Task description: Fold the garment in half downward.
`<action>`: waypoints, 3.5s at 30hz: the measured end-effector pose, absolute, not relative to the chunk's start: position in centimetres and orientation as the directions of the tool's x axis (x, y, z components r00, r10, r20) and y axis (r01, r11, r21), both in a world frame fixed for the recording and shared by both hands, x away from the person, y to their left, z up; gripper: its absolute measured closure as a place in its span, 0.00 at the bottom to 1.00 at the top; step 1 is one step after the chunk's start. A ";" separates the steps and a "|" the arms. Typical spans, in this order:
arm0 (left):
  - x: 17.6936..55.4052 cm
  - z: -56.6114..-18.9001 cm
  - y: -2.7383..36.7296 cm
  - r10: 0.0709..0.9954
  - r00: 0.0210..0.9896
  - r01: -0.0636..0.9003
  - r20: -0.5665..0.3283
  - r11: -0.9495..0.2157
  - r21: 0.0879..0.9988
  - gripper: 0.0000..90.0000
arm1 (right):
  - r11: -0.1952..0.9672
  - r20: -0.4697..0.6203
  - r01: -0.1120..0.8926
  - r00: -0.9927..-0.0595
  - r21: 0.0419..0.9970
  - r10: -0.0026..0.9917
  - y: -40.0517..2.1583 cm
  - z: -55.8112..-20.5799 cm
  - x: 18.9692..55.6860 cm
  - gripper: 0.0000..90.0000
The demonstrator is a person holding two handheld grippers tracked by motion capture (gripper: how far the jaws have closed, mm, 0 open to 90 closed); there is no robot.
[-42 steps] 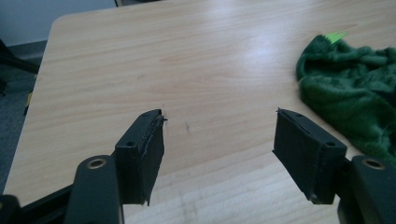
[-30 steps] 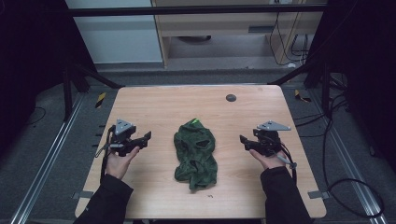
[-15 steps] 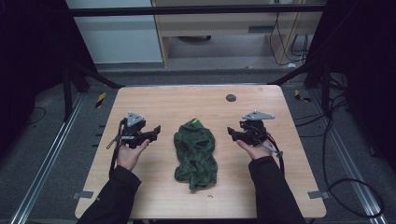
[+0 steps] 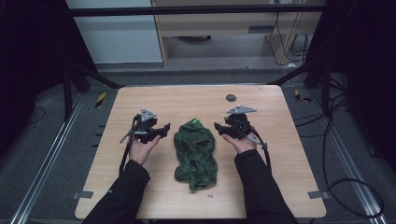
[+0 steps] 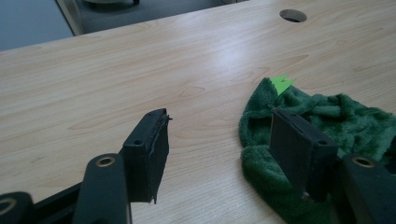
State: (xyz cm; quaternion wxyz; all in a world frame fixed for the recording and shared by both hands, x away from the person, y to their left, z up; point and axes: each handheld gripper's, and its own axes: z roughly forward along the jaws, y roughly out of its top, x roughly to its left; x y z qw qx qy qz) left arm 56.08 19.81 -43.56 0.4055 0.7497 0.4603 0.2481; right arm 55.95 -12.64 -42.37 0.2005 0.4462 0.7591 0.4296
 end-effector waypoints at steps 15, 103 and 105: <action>57.8 -46.1 17.2 0.879 0.477 0.545 0.016 -0.309 0.779 0.49 | 0.257 0.091 0.549 -0.527 0.796 0.845 -10.2 -44.9 57.8 0.58; 51.8 -39.0 14.5 0.763 0.636 0.332 0.113 -0.403 0.853 0.93 | 0.260 0.071 0.390 -0.660 0.884 0.748 -10.2 -40.5 52.0 0.94; 51.5 -39.0 14.6 0.757 0.642 0.328 0.121 -0.414 0.849 0.93 | 0.267 0.063 0.383 -0.665 0.884 0.744 -10.3 -40.5 51.7 0.94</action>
